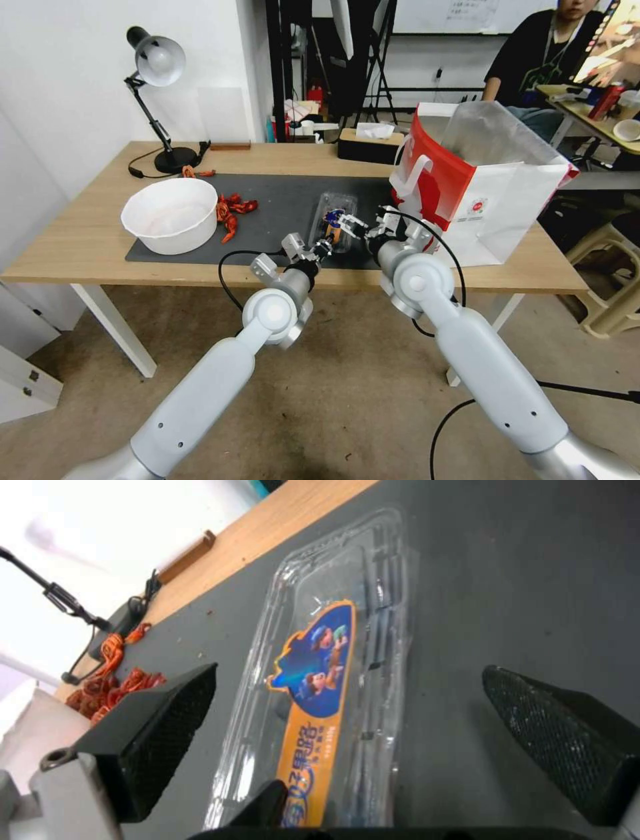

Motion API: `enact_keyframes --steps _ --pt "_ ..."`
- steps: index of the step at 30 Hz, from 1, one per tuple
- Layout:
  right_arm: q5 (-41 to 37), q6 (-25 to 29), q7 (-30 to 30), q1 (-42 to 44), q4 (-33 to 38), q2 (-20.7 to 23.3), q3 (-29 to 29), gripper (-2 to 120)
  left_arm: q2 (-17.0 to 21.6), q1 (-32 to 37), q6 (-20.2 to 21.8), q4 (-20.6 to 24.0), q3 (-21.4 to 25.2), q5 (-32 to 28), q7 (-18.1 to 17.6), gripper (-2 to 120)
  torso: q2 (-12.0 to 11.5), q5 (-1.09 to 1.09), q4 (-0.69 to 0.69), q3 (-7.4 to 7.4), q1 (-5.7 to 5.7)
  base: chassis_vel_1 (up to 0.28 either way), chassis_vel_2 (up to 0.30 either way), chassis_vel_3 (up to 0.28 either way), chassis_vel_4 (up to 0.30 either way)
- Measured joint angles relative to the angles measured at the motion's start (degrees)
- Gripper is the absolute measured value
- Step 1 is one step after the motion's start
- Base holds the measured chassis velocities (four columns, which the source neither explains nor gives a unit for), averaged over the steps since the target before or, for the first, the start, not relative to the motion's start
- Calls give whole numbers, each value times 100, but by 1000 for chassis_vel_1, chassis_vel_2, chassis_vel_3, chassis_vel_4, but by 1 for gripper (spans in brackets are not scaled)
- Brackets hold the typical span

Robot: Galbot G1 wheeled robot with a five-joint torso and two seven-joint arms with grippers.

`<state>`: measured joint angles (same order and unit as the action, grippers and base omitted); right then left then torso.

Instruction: Close the takeout container lid, then place the container into the takeout bag.

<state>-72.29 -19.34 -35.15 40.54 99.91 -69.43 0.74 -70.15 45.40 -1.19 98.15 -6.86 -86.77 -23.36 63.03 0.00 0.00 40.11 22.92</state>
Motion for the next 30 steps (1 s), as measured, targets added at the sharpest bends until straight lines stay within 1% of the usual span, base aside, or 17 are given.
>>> enact_keyframes --steps 4,5,6,9,11,13,14,15,16,18,19,22,23,26,27,29,30 --pt "34 -4 6 -44 -106 -76 -44 92 9 -11 -1 0 0 1 0 0 0 0 0 0 0 0 0 0 0" --pt "59 -6 13 -64 -162 -107 -65 85 11 -20 -2 -3 0 1 0 0 0 0 0 0 0 0 0 0 0" --pt "59 -6 13 -64 -162 -107 -65 85 11 -20 -2 -3 0 1 0 0 0 0 0 0 0 0 0 0 0" --pt "102 -38 29 -96 -302 -174 -97 68 12 -37 -4 -11 0 1 1 0 0 0 0 0 0 0 0 0 0" --pt "109 -43 31 -97 -321 -180 -101 67 12 -38 -4 -12 -1 1 1 0 0 0 0 0 0 0 0 0 0" --pt "131 -49 48 -100 -372 -193 -109 57 13 -41 -5 -15 -5 2 2 0 0 1 0 0 0 0 0 0 0" --pt "131 -49 48 -100 -372 -193 -109 57 13 -41 -5 -15 -5 2 2 0 0 1 0 0 0 0 0 0 0" --pt "144 -52 55 -107 -412 -203 -111 49 13 -42 -6 -17 -7 3 3 0 0 0 0 0 0 0 0 0 0" --pt "144 -52 55 -107 -412 -203 -111 49 13 -42 -6 -17 -7 3 3 0 0 0 0 0 0 0 0 0 0" --pt "164 -54 62 -114 -464 -237 -113 38 16 -43 -9 -18 -10 3 6 0 0 0 0 0 0 0 0 0 0" --pt "164 -54 62 -114 -464 -237 -113 38 16 -43 -9 -18 -10 3 6 0 0 0 0 0 0 0 0 0 0" --pt "196 -54 73 -114 -501 -265 -113 22 34 -42 -10 -18 -12 5 9 0 0 0 0 -1 0 0 0 0 0" --pt "196 -54 73 -114 -501 -265 -113 22 34 -42 -10 -18 -12 5 9 0 0 0 0 -1 0 0 0 0 0" --pt "223 -47 87 -110 -525 -275 -113 10 51 -41 -12 -14 -13 23 13 0 0 0 0 -1 0 0 0 0 0" --pt "223 -47 87 -110 -525 -275 -113 10 51 -41 -12 -14 -13 23 13 0 0 0 0 -1 0 0 0 0 0" --pt "247 -34 95 -100 -536 -280 -111 0 95 -1 -29 41 4 143 27 0 0 0 0 -1 0 0 0 0 0" --pt "247 -34 95 -100 -536 -280 -111 0 95 -1 -29 41 4 143 27 0 0 0 0 -1 0 0 0 0 0"
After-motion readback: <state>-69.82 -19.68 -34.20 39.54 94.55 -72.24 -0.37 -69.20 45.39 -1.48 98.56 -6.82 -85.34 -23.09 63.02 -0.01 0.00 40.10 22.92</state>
